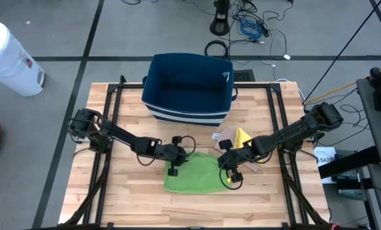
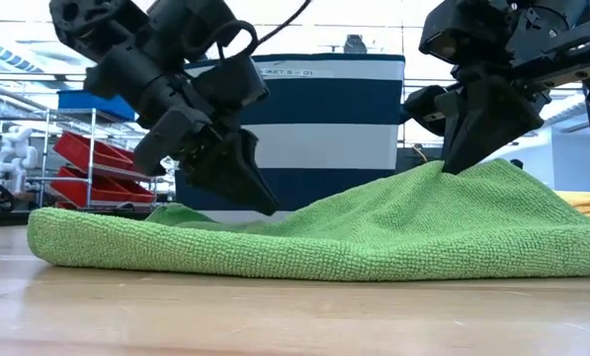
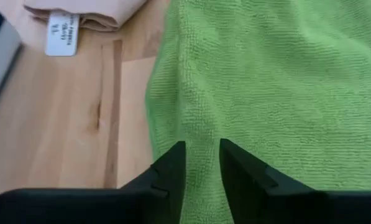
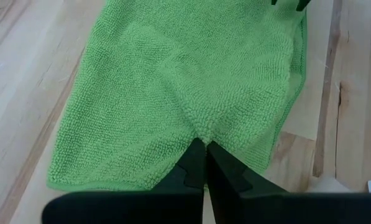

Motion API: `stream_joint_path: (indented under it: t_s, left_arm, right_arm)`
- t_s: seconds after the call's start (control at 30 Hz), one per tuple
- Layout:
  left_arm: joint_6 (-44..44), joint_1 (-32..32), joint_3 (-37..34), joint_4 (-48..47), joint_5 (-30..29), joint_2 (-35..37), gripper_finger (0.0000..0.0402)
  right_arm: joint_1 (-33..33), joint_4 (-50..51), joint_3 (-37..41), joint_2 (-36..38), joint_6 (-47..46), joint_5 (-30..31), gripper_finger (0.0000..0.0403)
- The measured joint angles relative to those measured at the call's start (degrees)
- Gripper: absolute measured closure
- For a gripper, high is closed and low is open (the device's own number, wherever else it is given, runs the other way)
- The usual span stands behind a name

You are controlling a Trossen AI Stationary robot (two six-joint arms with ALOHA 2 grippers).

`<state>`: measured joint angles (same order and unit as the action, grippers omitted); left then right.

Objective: Fold towel
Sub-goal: Fold the green towel

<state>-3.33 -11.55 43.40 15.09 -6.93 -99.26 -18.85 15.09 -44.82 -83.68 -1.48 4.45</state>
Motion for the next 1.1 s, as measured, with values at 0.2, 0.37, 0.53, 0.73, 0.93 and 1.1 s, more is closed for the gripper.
stream_joint_path:
  t_s: [0.2, 0.37, 0.53, 0.73, 0.93, 1.1]
  left_arm:
    - [-0.5, 0.6, 0.0, 0.0, 3.8, 0.0, 0.0254]
    - [-0.2, 1.1, 0.0, 0.0, 4.3, 0.0, 0.0229]
    - [-0.2, 2.3, 0.0, -0.8, 4.2, -0.6, 0.0228]
    - [-0.2, 3.0, 0.0, -1.3, 4.8, -2.8, 0.0228]
    - [-0.1, 2.9, 0.0, -0.6, 4.8, -2.7, 0.0270]
    - [-0.2, 2.9, 0.0, 0.0, 4.8, -2.7, 0.0302]
  right_arm:
    - [0.0, 0.0, 0.0, 0.0, 0.1, 0.0, 0.0403]
    - [0.0, -0.2, 0.0, 0.0, 0.2, 0.0, 0.0403]
    - [0.0, -0.3, 0.0, 0.0, 0.2, 0.0, 0.0403]
    - [0.0, -0.5, 0.0, 0.0, 0.2, 0.0, 0.0403]
    - [0.0, -0.5, 0.0, 0.0, 0.2, 0.0, 0.0403]
    - [0.0, -0.3, 0.0, 0.0, 0.2, 0.0, 0.0403]
